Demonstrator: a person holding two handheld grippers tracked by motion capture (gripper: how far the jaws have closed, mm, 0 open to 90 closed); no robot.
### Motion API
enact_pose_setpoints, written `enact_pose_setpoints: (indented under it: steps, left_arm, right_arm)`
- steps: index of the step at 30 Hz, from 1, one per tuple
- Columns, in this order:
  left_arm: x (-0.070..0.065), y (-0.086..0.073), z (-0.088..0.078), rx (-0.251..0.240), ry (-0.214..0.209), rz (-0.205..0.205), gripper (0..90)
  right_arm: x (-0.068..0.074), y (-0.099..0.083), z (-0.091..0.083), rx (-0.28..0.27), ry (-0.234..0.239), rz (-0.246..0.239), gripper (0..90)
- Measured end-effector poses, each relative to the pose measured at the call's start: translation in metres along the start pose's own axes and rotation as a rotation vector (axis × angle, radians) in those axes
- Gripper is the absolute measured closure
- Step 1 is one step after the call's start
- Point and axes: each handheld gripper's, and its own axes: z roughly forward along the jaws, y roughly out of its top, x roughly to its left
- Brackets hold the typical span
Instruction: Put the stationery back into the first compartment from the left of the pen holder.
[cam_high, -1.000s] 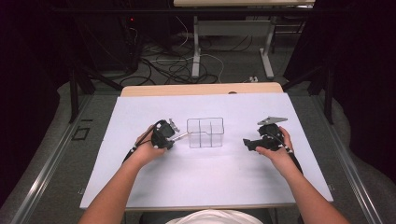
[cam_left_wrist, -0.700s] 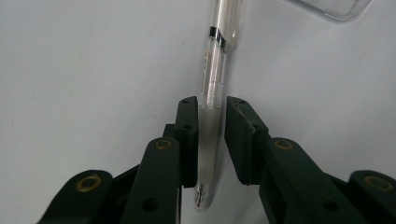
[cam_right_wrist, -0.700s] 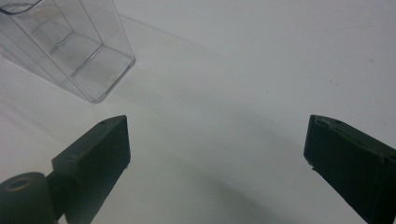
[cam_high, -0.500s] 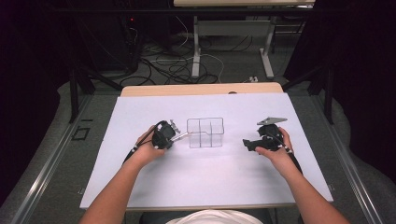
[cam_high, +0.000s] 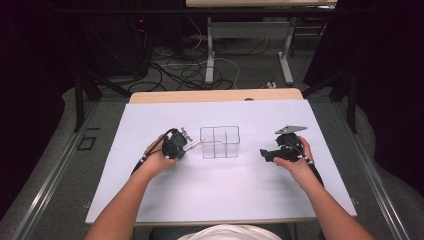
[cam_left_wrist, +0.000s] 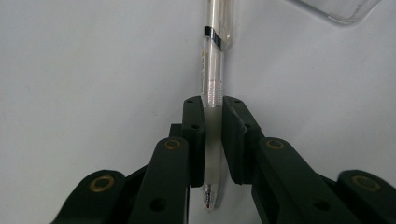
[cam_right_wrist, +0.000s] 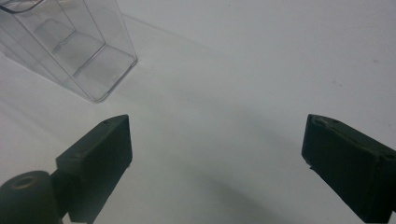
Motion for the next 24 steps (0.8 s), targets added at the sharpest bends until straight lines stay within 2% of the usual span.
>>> enact_pose_setpoints:
  steps: [4, 8, 16, 24]
  left_arm:
    - [0.001, -0.001, -0.002, 0.001, -0.029, -0.043, 79.7]
    - [0.003, -0.003, -0.007, -0.008, -0.057, -0.112, 79.7]
    - [0.011, -0.011, -0.016, -0.014, -0.117, -0.228, 79.7]
    - [0.017, -0.017, -0.031, -0.043, -0.175, -0.294, 79.7]
  right_arm:
    - [0.0, 0.0, -0.001, -0.002, 0.003, -0.013, 10.3]
    - [0.0, 0.001, -0.002, -0.011, 0.001, -0.016, 15.0]
    - [0.003, 0.002, -0.003, -0.016, 0.008, -0.046, 15.2]
    - [0.012, 0.005, -0.003, -0.015, -0.012, -0.144, 17.1]
